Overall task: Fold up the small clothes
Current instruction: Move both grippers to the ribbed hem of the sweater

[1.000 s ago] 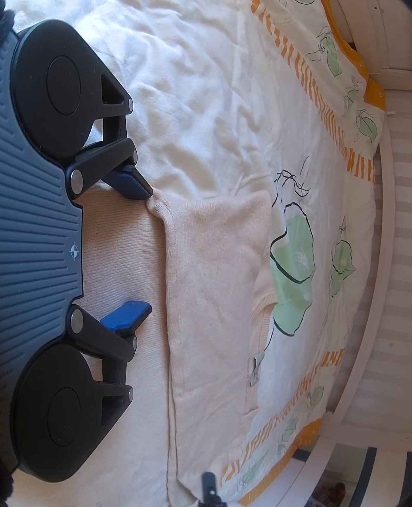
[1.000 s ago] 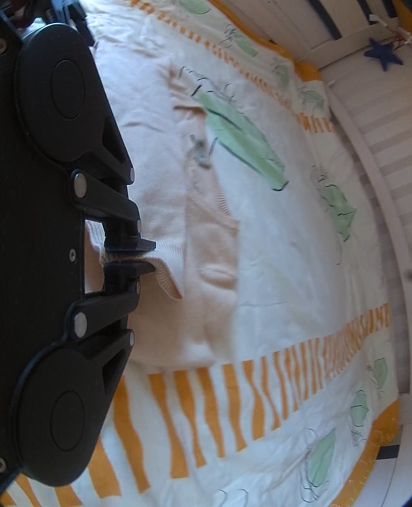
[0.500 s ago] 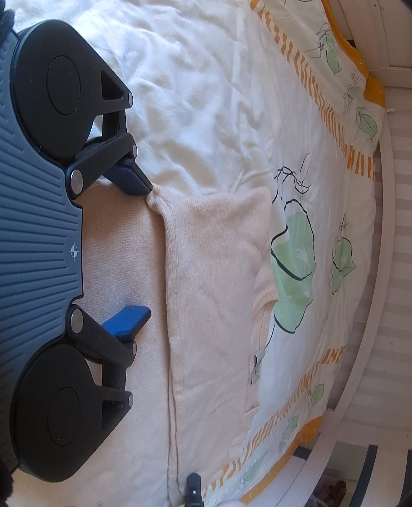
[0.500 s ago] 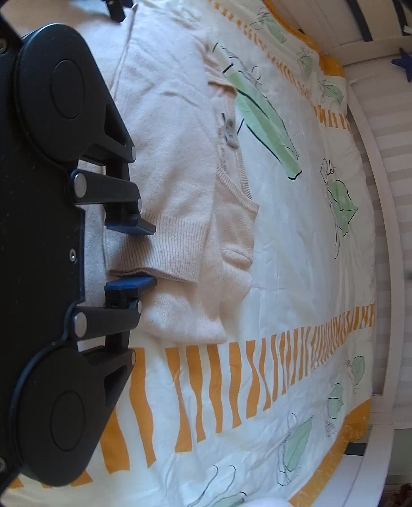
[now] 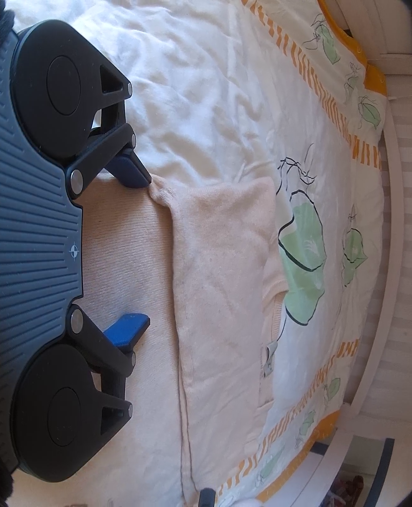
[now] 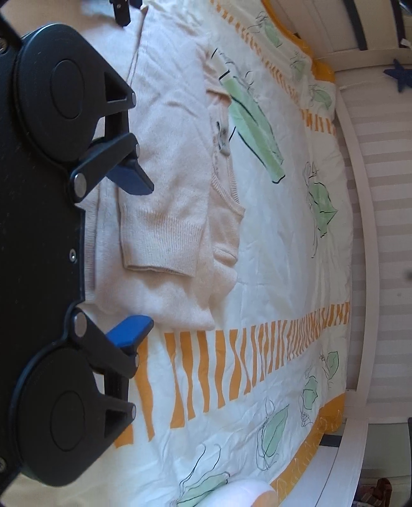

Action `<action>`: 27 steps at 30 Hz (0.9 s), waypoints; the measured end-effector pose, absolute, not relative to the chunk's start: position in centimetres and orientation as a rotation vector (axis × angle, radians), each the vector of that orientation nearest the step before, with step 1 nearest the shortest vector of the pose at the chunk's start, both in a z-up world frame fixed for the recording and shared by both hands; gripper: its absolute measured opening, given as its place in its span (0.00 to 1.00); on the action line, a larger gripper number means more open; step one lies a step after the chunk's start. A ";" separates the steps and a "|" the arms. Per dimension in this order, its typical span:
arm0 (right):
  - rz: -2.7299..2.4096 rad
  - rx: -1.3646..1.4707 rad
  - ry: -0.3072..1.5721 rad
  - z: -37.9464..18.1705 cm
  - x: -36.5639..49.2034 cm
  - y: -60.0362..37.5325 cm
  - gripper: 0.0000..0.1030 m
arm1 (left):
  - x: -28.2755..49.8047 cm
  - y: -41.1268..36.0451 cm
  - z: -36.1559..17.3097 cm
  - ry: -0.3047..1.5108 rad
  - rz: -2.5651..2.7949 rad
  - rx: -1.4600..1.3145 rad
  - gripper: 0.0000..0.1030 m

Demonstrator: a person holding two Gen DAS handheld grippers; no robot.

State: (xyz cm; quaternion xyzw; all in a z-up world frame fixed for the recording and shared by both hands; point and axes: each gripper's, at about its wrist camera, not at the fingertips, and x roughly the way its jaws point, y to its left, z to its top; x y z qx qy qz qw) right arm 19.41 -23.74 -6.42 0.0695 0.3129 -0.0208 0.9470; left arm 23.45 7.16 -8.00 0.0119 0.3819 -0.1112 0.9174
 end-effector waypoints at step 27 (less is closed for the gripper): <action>-0.017 0.569 0.938 -8.2 6.7 -23.8 1.00 | 13.0 9.3 -6.5 0.981 -0.257 -0.128 0.93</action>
